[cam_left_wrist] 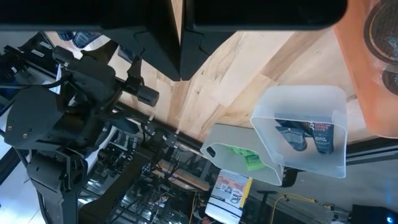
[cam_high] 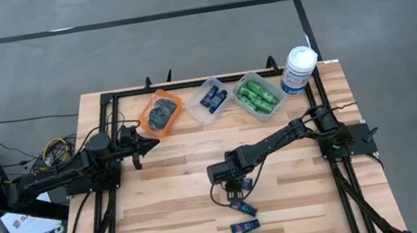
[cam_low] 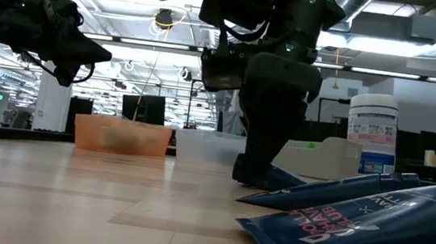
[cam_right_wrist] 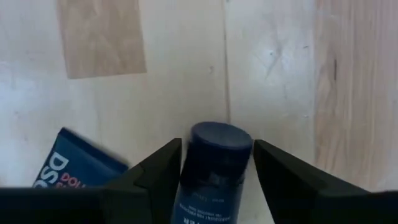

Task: Pick & Place Travel size toiletries
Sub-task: Put the dark blue shave cream into the transparent bin

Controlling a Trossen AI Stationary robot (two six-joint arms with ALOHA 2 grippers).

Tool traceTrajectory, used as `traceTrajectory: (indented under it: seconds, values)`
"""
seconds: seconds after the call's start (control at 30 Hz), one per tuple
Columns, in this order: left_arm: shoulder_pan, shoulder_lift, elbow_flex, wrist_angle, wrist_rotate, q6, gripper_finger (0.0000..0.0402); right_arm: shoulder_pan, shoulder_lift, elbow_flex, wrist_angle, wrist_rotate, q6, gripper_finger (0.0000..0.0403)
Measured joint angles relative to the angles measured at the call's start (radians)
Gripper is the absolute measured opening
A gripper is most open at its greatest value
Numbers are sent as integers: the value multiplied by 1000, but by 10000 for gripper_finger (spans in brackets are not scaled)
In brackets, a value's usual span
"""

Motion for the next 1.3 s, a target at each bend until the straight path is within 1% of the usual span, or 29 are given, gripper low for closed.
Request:
traceTrajectory:
  seconds: [0.23, 0.37, 0.47, 0.6, 0.73, 0.87, 1.0, 1.07, 1.2, 1.3]
  values:
    - [0, 0, 0, 0, 0, 0, 4, 0, 0, -1, 20, 0, 8, 142]
    - [0, 0, 0, 0, 0, 0, 4, -8, 0, -1, 15, -2, 44, 120]
    - [0, 0, 0, 0, 0, 0, 4, -14, 0, -1, 13, -4, 47, 120]
    - [0, 0, 0, 0, 0, 0, 4, -30, -6, 15, -10, -6, 36, 134]
    - [0, 0, 0, 0, 0, 0, 4, -72, -44, 65, -34, -6, -48, 121]
    - [0, 0, 0, 1, 0, 0, 4, -150, -81, 131, -74, 20, -134, 118]
    - [0, 2, 0, 4, 0, 0, 4, -259, -123, 215, -70, 68, -196, 137]
    - [0, 4, 0, -1, 0, 0, 4, -323, -138, 263, -59, 82, -209, 140]
    - [0, 11, 0, 1, 0, 0, 4, -456, -143, 349, -5, 98, -174, 122]
    - [0, 14, 0, -1, 0, 0, 4, -544, -141, 380, 55, 102, -85, 119]
